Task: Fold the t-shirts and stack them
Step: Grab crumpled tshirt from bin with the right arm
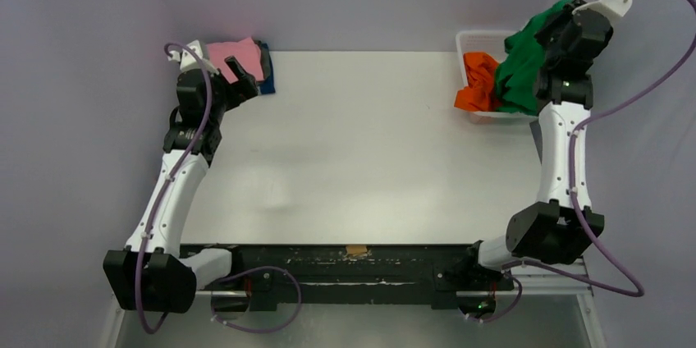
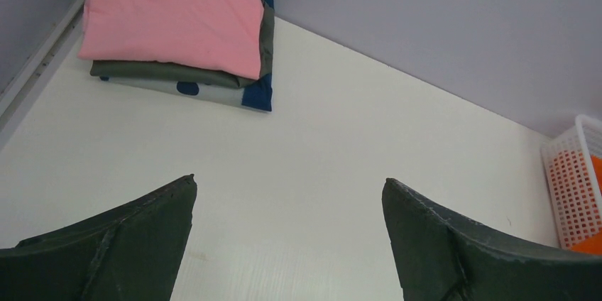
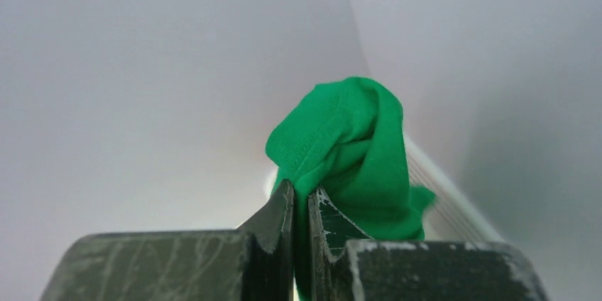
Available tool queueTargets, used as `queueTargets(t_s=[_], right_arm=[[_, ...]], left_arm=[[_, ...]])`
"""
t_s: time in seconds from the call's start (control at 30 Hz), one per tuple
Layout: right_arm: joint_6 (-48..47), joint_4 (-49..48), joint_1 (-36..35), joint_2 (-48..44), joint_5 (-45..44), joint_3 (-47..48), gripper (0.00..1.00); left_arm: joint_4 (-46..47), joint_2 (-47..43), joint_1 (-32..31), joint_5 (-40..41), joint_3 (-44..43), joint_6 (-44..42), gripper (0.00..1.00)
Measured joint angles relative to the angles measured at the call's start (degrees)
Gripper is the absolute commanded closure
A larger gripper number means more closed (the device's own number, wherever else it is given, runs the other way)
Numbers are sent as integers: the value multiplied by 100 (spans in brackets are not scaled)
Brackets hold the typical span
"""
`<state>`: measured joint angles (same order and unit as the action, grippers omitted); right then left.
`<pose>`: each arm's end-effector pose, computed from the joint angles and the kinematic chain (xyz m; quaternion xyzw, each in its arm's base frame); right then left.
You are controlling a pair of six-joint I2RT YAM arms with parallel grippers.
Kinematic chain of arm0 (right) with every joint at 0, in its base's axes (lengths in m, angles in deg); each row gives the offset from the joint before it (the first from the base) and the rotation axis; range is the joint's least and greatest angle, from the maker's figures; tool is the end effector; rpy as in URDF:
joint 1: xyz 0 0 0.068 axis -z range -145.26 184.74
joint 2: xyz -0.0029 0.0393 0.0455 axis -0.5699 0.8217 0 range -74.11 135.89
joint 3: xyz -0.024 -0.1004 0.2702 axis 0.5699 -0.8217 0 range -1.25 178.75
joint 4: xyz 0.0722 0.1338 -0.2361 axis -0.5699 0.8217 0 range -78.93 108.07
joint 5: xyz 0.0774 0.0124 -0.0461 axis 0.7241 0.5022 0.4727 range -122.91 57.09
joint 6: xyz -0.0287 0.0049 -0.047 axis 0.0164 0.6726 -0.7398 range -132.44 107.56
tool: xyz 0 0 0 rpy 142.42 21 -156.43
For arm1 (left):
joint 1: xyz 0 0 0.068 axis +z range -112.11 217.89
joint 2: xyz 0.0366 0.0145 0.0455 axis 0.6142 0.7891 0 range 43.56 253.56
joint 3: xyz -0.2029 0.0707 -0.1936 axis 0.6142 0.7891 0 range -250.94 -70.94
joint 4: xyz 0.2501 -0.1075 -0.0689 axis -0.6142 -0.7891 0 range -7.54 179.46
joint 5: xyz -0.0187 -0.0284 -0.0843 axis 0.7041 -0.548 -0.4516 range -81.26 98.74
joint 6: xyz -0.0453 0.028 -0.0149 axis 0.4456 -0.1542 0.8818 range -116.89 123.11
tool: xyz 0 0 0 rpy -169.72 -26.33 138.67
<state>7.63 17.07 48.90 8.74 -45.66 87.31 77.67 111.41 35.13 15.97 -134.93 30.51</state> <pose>0.3412 -0.0947 0.4777 0.2822 0.6503 -0.0424 0.7041 0.2901 -0.0093 0.3855 -0.2068 0.7688 -0.1084 0.5953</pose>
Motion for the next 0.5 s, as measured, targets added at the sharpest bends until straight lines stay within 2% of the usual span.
queueTargets(t_s=[0.27,0.37,0.5], right_arm=[[50,221,-166,492,2444,2083,100],[26,378,-614,870,3259,2946,100],[-44,468,-1569,1134,4024,3475,100]], left_arm=[[-101,-728,0,-168,476,120,0],[-125,-1014,2,-339,706,243,0],[-310,-1392,0,-431,1036,372,0]])
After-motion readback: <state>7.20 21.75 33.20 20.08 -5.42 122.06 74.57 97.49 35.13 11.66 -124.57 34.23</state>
